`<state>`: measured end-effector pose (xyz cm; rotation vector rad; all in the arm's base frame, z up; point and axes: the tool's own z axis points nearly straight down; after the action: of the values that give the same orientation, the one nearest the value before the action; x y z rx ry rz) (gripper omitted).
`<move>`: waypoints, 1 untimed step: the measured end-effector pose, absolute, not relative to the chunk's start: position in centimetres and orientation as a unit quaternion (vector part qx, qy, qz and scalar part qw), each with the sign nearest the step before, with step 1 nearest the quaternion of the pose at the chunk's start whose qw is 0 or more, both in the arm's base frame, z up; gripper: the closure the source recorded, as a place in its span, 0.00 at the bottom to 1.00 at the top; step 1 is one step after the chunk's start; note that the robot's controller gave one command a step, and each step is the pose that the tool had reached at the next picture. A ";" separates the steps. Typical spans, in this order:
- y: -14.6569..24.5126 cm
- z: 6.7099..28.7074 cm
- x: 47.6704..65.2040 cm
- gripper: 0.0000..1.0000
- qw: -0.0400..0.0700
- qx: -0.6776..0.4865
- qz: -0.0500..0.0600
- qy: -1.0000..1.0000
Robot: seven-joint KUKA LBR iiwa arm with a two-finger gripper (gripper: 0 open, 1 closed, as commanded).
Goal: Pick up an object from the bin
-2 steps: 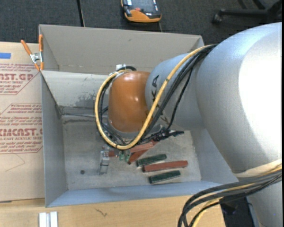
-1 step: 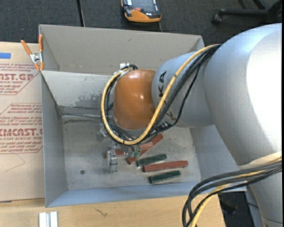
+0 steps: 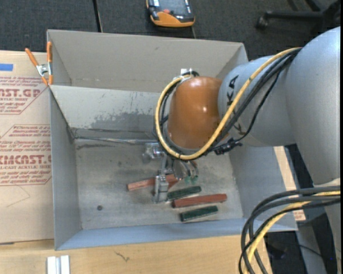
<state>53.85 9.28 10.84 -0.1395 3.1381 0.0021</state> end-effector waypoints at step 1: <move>7.7 7.1 55.2 0.00 0.001 -0.113 0.000 0.994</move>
Offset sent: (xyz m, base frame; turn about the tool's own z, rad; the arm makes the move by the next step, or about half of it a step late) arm 0.0180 -0.0622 -0.0384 -0.1941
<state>55.24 7.73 7.11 -0.3543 3.1203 0.0006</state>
